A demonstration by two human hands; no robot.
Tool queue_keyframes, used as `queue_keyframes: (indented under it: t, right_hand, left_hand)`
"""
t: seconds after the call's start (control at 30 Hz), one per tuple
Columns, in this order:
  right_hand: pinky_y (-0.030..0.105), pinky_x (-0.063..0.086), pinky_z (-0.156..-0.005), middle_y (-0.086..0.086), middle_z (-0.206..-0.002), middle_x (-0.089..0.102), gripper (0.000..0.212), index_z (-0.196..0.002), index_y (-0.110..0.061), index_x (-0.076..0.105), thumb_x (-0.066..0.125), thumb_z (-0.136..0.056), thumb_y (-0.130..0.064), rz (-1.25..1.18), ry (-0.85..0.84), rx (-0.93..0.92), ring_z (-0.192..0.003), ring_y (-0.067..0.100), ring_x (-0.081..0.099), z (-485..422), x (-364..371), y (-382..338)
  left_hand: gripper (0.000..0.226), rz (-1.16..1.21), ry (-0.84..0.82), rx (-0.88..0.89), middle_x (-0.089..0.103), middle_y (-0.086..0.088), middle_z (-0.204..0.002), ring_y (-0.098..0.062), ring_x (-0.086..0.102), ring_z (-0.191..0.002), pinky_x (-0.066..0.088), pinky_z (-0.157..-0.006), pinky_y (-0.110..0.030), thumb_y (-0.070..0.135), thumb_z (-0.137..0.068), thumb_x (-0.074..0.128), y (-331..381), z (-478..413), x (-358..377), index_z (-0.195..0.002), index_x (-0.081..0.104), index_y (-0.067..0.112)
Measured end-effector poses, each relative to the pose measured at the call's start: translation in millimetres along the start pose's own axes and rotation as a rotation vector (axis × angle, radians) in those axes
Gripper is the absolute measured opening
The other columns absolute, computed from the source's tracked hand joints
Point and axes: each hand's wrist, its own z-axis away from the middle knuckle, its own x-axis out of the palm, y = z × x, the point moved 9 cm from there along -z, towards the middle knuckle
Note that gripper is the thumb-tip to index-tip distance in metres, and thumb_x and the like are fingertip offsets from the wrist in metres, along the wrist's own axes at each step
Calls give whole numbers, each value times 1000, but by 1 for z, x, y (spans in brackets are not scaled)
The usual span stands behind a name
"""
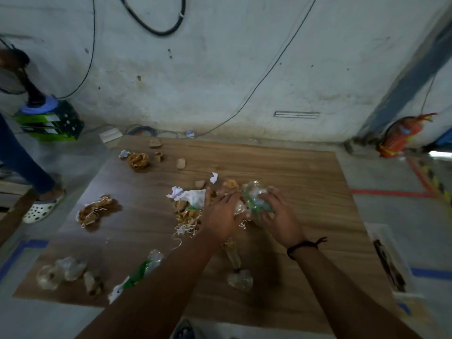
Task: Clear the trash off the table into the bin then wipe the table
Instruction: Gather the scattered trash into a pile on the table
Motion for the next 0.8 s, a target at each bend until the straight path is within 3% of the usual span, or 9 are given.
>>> queue_keyframes:
  t: [0.13,0.23,0.33,0.47,0.57,0.63,0.73,0.8]
  right_hand:
    - [33,30,-114,1,-149,39,48,-134,-25,50,58,-89,-10,96,-104,43,-138,20,35,12,36,23]
    - [37,29,-116,-2,-154,31,55,-140,-29,42,58,-90,-13,142,-133,72,-140,23,30,12,57,34]
    - [41,25,-116,-3,-157,27,57,-144,-32,35,55,-92,-23,243,-145,40,-141,27,27,10,68,33]
    - [47,20,-114,-8,-157,22,56,-144,-36,32,48,-92,-48,362,-130,8,-144,26,19,7,59,23]
    - [50,25,-111,-7,-155,30,54,-140,-38,38,35,-91,-60,379,-19,-55,-141,26,27,1,37,5]
    - [50,32,-107,-4,-150,40,57,-136,-37,44,30,-89,-65,347,41,-74,-136,27,36,-9,24,-11]
    - [49,38,-103,0,-145,46,61,-131,-33,51,32,-87,-70,261,86,-134,-131,26,43,-33,16,-49]
    - [46,37,-105,3,-147,44,56,-132,-31,51,43,-88,-64,202,90,-205,-131,27,42,-50,20,-82]
  left_hand:
    - [65,-193,-135,-38,14,0,-160,-19,1,-147,-4,-115,-55,57,-96,25,-8,13,38,-150,17,22]
    - [68,-246,-177,-81,-2,-2,-160,-20,-8,-147,-12,-115,-53,57,-97,18,-18,19,56,-152,5,19]
    - [67,-239,-186,-87,-5,-1,-160,-19,-10,-146,-17,-113,-49,57,-97,12,-22,25,64,-151,3,19]
    - [62,-186,-109,-83,11,-3,-160,-19,-2,-147,-10,-116,-50,51,-99,16,-20,25,49,-150,16,16]
    - [55,-135,52,-49,44,-1,-146,-20,25,-143,-2,-116,-52,45,-97,15,-13,22,16,-135,45,18]
    - [44,-82,198,-18,59,1,-129,-22,44,-130,6,-112,-51,38,-96,26,-10,22,-12,-120,59,21]
    - [33,-50,371,-40,62,2,-118,-21,49,-117,21,-102,-49,33,-93,37,-23,22,-53,-108,64,23]
    - [36,-32,402,-138,58,-1,-123,-22,44,-120,24,-102,-52,36,-93,33,-50,20,-75,-113,61,23]
